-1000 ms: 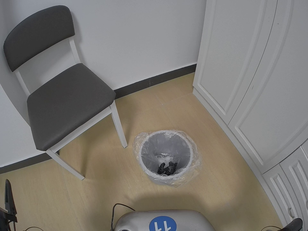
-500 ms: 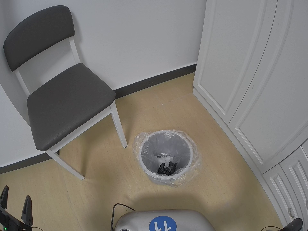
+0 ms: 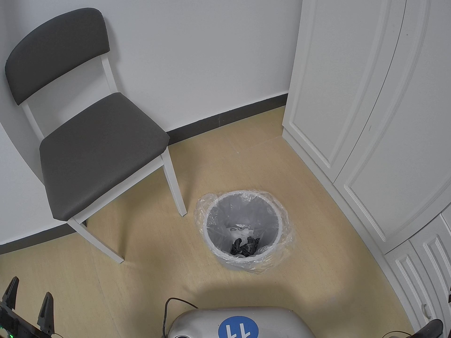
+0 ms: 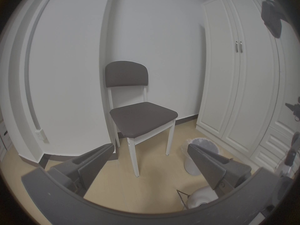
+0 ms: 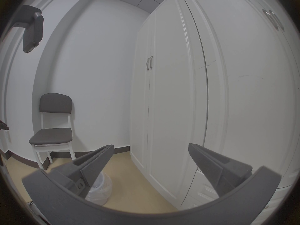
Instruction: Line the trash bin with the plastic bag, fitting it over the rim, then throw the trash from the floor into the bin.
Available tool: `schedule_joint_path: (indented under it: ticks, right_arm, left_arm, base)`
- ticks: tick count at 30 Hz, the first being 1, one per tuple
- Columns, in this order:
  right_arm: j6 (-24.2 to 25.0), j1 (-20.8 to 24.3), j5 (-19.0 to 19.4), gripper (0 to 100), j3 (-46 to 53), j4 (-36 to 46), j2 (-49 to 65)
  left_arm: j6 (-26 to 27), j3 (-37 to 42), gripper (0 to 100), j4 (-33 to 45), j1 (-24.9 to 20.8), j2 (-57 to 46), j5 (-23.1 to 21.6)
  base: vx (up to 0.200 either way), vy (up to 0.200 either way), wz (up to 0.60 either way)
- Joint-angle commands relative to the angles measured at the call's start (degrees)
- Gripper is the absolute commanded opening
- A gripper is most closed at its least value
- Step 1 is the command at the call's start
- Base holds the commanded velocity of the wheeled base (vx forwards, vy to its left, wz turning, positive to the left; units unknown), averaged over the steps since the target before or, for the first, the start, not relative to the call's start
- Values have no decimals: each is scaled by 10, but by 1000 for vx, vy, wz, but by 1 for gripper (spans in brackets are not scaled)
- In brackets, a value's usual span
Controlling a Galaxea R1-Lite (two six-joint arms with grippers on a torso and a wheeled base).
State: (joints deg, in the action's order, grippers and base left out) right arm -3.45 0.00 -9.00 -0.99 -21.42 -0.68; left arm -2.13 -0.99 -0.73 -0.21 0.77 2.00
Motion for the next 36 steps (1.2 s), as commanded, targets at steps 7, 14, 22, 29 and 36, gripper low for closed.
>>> schedule_joint_path:
  ticks: [7,14,22,29,36]
  right_arm:
    - [13,0,-16,100,10,66,7]
    - [18,0,-21,100,10,159,7]
    - [35,0,-10,100,10,173,7]
    - [30,0,3,100,10,174,7]
    - [28,0,22,100,10,174,7]
  left_arm:
    - [15,10,100,7,-2,-8,-13]
    - [12,10,100,7,-2,-8,-12]
    - [13,10,100,7,-2,-8,-12]
    - [13,10,100,7,-2,-8,-12]
    - [13,10,100,7,-2,-8,-13]
  base:
    - [0,0,0]
    - [0,0,0]
    - [0,0,0]
    - [0,0,0]
    - [0,0,0]
